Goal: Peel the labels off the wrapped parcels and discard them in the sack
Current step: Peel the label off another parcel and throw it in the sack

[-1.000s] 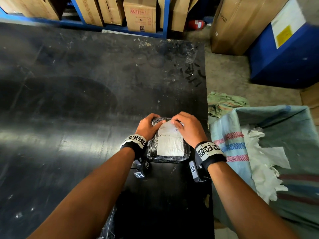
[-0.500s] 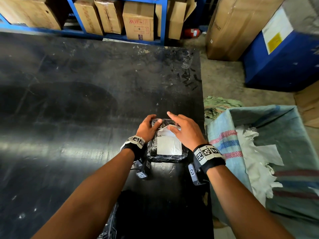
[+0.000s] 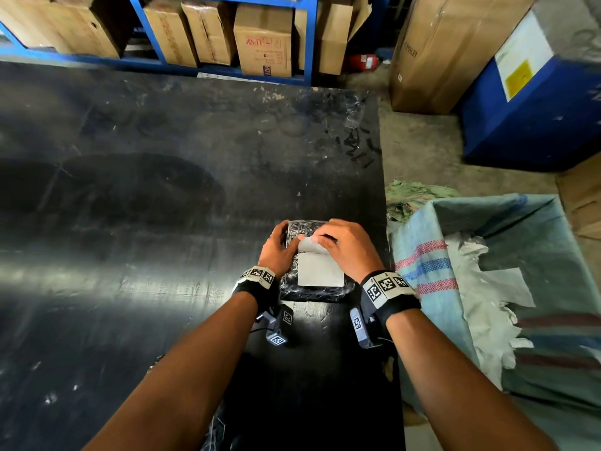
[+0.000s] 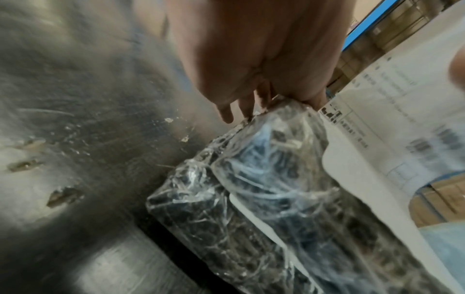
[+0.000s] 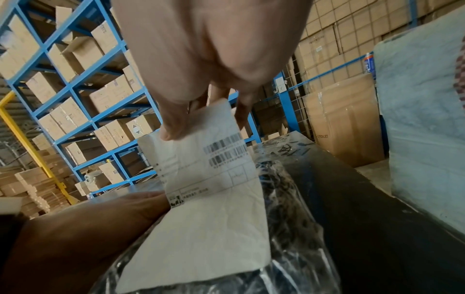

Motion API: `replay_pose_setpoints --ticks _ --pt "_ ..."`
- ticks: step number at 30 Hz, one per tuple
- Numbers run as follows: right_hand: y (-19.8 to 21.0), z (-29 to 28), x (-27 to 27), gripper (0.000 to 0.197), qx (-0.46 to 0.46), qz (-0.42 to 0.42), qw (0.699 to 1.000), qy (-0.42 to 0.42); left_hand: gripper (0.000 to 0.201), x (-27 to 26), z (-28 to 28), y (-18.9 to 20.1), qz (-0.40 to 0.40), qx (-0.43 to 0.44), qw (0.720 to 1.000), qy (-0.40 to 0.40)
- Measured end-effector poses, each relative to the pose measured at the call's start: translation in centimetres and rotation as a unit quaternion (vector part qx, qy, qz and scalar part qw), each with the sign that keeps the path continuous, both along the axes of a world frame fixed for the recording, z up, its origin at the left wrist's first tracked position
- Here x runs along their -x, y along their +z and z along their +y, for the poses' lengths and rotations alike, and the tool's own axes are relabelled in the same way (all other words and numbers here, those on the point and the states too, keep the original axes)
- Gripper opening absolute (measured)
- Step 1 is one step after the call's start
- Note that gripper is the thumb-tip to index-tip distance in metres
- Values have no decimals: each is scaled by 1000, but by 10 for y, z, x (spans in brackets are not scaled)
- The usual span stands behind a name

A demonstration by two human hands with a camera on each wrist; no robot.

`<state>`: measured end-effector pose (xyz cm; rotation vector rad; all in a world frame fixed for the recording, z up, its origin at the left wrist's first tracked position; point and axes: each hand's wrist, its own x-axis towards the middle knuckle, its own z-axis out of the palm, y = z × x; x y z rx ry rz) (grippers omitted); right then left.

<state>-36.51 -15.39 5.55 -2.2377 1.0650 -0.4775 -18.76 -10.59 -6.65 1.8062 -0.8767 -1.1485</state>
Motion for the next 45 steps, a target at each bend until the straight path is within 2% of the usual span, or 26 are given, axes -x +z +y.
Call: replay_pose_setpoints --ticks 9,16,19,23,25,28,33,37,40,42,45 --pt "31 -8 9 8 13 -41 999 27 62 0 -2 14 -75 -13 997 -25" --pt "34 -2 11 7 3 -59 998 22 63 2 -4 26 -108 -31 993 -45" --pt "34 -2 11 7 4 -42 999 18 69 8 -2 26 -75 -48 995 -52" --pt "33 1 17 7 -23 -49 999 6 89 12 4 -15 -33 -34 997 -62" --pt "34 3 17 8 -33 -50 998 10 91 9 3 -26 -32 -44 997 -61" --pt "38 2 16 10 -45 -55 997 20 93 14 7 3 -44 -35 997 -56" --pt "49 -1 24 5 -50 -75 996 -6 87 11 7 11 -62 -44 995 -57" --pt "88 -22 37 2 20 -154 986 -65 89 14 7 16 -84 -35 994 -66" --pt "126 -39 43 4 91 -154 983 -50 87 18 10 19 -99 -25 993 -58" --pt "132 -46 42 5 90 -142 985 -46 88 14 11 21 -92 -31 994 -52" --pt "116 -39 47 3 89 -129 985 -66 88 17 9 27 -95 -37 993 -55"
